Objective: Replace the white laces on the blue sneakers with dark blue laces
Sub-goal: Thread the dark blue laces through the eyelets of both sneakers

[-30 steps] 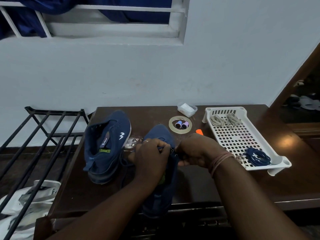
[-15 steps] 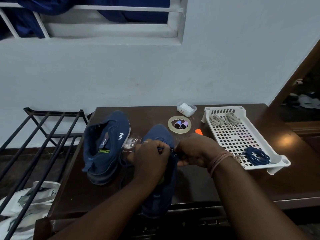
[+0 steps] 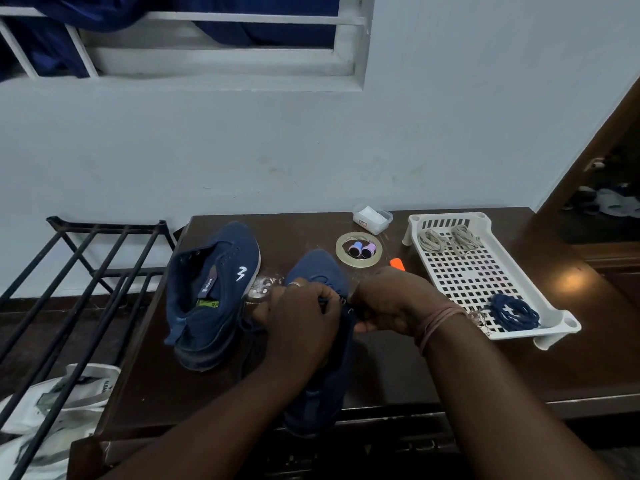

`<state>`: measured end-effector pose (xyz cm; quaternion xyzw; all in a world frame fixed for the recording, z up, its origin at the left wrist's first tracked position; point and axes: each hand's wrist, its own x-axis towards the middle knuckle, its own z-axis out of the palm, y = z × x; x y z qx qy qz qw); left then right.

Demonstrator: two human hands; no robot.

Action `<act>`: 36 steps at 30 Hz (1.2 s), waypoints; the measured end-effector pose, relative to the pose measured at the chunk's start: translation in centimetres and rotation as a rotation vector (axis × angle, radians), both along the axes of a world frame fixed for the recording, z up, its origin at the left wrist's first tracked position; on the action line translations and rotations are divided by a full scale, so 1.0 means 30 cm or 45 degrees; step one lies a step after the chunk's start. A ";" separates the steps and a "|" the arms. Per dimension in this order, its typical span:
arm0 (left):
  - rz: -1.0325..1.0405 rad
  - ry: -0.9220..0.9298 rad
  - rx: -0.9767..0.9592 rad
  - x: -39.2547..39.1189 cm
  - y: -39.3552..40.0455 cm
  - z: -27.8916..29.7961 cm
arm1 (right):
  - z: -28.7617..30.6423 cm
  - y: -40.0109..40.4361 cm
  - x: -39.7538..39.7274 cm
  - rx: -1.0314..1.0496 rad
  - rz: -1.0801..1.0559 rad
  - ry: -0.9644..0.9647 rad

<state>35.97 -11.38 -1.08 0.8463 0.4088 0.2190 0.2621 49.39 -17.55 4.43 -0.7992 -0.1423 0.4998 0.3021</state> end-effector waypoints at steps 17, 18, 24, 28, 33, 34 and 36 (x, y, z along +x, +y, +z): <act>0.024 0.123 0.154 0.000 -0.010 0.010 | 0.003 -0.001 -0.002 0.008 0.002 -0.046; 0.022 0.124 0.160 0.001 -0.009 0.008 | 0.002 -0.002 -0.001 0.016 0.007 -0.055; -0.006 0.061 0.115 0.005 0.016 -0.029 | -0.007 -0.004 -0.006 0.098 0.004 -0.119; -0.016 0.023 0.109 0.002 0.015 -0.031 | -0.005 -0.004 -0.003 0.089 0.016 -0.132; -0.006 -0.023 0.083 -0.003 0.020 -0.019 | -0.014 0.003 0.005 0.058 0.023 -0.071; -0.002 -0.032 0.075 -0.005 0.020 -0.016 | -0.012 0.002 0.001 0.053 0.030 -0.071; -0.003 -0.065 0.040 -0.009 0.018 -0.012 | -0.014 0.002 -0.003 0.031 0.035 -0.054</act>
